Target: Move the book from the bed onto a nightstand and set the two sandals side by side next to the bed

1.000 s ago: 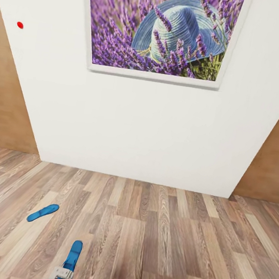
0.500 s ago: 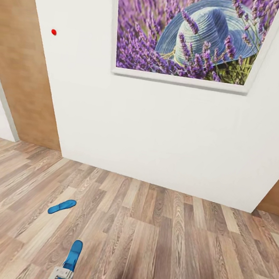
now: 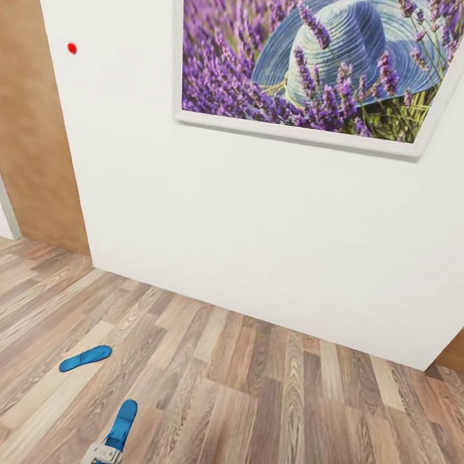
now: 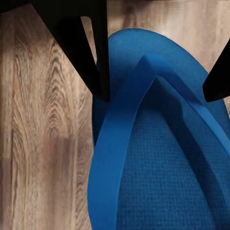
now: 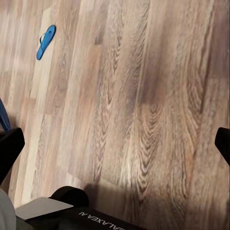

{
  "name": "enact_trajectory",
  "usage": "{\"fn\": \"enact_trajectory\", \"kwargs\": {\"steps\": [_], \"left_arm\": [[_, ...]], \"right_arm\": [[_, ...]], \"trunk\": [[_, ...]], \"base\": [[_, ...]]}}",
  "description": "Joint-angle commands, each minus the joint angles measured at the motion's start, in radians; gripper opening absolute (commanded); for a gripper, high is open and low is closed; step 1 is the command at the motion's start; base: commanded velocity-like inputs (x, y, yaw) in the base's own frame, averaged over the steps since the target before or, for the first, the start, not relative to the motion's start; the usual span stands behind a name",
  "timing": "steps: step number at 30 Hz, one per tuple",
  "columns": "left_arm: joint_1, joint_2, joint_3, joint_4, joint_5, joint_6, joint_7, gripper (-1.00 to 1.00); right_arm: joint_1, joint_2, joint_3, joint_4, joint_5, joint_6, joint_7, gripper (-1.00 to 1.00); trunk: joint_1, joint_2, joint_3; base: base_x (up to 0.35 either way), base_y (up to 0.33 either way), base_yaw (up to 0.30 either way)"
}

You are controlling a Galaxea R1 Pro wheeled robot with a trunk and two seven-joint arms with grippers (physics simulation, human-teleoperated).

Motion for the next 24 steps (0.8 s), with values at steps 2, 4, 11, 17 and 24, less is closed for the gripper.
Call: {"fn": "enact_trajectory", "kwargs": {"steps": [2, 4, 11, 17, 24], "left_arm": [[-0.001, 0.0, -0.008, 0.001, 0.008, -0.004, -0.003, -1.0], [-0.001, 0.0, -0.008, 0.001, 0.008, -0.004, -0.003, -1.0], [-0.001, 0.0, -0.008, 0.001, 0.008, -0.004, -0.003, -1.0], [-0.001, 0.0, -0.007, 0.001, 0.008, -0.004, -0.003, -1.0], [-0.001, 0.0, -0.007, 0.001, 0.008, -0.004, -0.003, -1.0]], "right_arm": [[-0.001, 0.0, 0.001, 0.001, -0.003, -0.001, 0.003, 1.0], [-0.001, 0.0, 0.001, 0.002, -0.003, -0.001, 0.003, 1.0], [-0.001, 0.0, 0.001, 0.001, -0.003, -0.001, 0.003, 1.0], [-0.001, 0.0, 0.001, 0.001, -0.003, -0.001, 0.003, 1.0], [-0.001, 0.0, 0.001, 0.001, -0.003, -0.001, 0.003, 1.0]], "trunk": [[0.0, 0.0, -0.001], [0.0, 0.0, -0.001], [0.0, 0.0, -0.001], [0.0, 0.0, -0.001], [0.0, 0.0, -0.001]], "base": [[0.269, -0.199, 0.0], [0.269, -0.199, 0.0], [0.269, -0.2, 0.0], [0.269, -0.2, 0.0], [0.269, -0.2, 0.023]]}}
